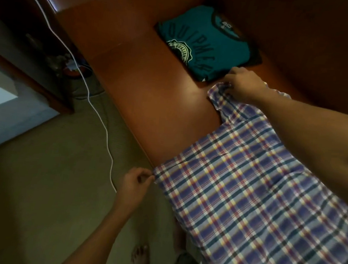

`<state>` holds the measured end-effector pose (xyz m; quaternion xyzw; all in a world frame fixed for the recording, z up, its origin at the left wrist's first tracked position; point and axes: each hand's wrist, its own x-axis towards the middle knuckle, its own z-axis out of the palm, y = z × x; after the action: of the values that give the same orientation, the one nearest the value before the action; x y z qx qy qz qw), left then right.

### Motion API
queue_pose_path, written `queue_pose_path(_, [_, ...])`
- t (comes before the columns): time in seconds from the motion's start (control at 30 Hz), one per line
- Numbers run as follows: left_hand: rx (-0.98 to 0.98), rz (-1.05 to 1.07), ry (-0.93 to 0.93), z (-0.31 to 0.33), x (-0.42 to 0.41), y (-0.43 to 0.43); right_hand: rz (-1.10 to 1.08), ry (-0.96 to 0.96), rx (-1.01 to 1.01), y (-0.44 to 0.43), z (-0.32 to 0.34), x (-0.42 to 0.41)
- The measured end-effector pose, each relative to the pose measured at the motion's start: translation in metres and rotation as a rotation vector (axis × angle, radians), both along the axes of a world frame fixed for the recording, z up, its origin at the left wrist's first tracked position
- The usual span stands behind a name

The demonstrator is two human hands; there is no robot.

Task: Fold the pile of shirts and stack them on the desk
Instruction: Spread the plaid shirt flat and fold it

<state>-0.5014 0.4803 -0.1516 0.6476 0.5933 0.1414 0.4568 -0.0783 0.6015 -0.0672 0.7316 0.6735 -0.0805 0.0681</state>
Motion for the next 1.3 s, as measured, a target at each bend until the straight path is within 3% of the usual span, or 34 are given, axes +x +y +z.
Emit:
queue_pose_path(0.1, [0.126, -0.065, 0.025, 0.01, -0.005, 0.001, 0.051, -0.004, 0.059, -0.01, 0.017, 0.004])
queue_pose_path(0.33, [0.197, -0.11, 0.117, 0.033, -0.015, -0.002, -0.06, 0.16, 0.067, -0.045, 0.068, 0.028])
queue_pose_path(0.47, [0.231, -0.153, 0.113, 0.051, -0.013, -0.004, -0.012, 0.074, 0.139, -0.079, 0.098, 0.034])
queue_pose_path(0.63, [0.431, -0.305, 0.211, 0.063, -0.016, -0.018, 0.01, -0.077, 0.243, -0.136, 0.114, 0.048])
queue_pose_path(0.77, [0.609, -0.353, 0.175, 0.069, -0.01, -0.043, -0.086, -0.129, 0.337, -0.197, 0.111, 0.051])
queue_pose_path(0.93, [0.69, -0.469, 0.066, 0.059, -0.006, -0.08, -0.28, -0.142, 0.447, -0.281, 0.078, 0.036])
queue_pose_path(1.13, [0.704, -0.546, 0.085, 0.038, -0.006, -0.092, -0.738, 0.12, 0.067, -0.324, 0.029, 0.022])
queue_pose_path(1.23, [0.701, -0.566, 0.083, 0.029, -0.006, -0.093, -0.961, 0.444, 0.161, -0.318, 0.024, 0.018])
queue_pose_path(1.3, [0.701, -0.581, 0.078, 0.025, -0.006, -0.094, -1.155, 0.552, 0.288, -0.308, 0.025, 0.019])
